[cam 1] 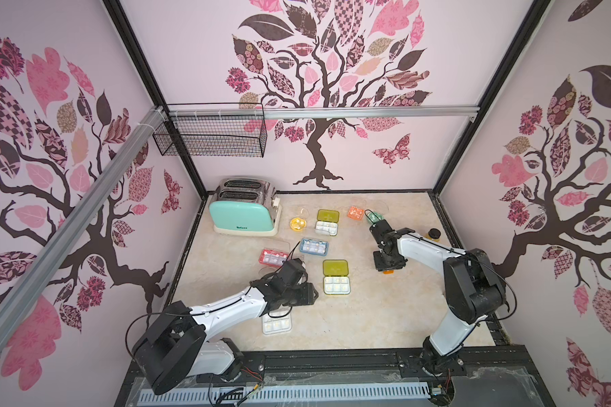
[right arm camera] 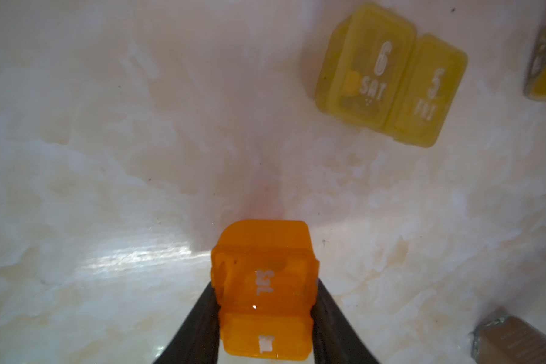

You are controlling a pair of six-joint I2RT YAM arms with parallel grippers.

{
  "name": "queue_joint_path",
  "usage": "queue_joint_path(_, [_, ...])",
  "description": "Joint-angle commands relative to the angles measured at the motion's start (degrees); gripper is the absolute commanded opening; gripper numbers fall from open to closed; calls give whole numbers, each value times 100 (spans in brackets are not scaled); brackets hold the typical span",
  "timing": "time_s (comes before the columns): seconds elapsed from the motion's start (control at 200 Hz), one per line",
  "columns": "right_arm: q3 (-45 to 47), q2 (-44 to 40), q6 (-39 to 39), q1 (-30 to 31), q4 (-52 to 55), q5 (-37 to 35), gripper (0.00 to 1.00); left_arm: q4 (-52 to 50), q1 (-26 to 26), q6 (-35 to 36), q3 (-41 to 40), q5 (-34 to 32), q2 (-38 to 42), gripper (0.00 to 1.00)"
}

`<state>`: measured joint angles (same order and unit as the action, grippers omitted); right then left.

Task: Close pillboxes
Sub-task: Place the pillbox at the center of the board, then move the pillbox to the center of the board.

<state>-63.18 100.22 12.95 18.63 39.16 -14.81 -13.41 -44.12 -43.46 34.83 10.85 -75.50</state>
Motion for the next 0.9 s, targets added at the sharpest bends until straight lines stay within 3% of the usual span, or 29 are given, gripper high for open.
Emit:
queue_joint_path(0.0, [-216, 40, -456, -98, -3, -198, 41, 69, 43, 100, 59, -2, -22, 53])
queue_joint_path(0.13, [-274, 106, -471, -181, 51, -132, 57, 79, 50, 110, 85, 13, -118, 53])
queue_joint_path(0.37, [-307, -273, -151, -205, 329, 120, 68, 94, 52, 110, 103, 32, -150, 53])
queue_joint_path(0.525, [91, -920, 276, -75, 183, 599, 60, 110, 52, 92, 94, -46, -147, 53])
queue_joint_path(0.675, [367, -961, 303, 277, -138, 951, 35, 152, 48, 101, 193, 8, -326, 53])
queue_joint_path(0.895, [409, -417, 374, 274, -365, 869, 29, 73, 52, 34, 205, -50, -220, 53])
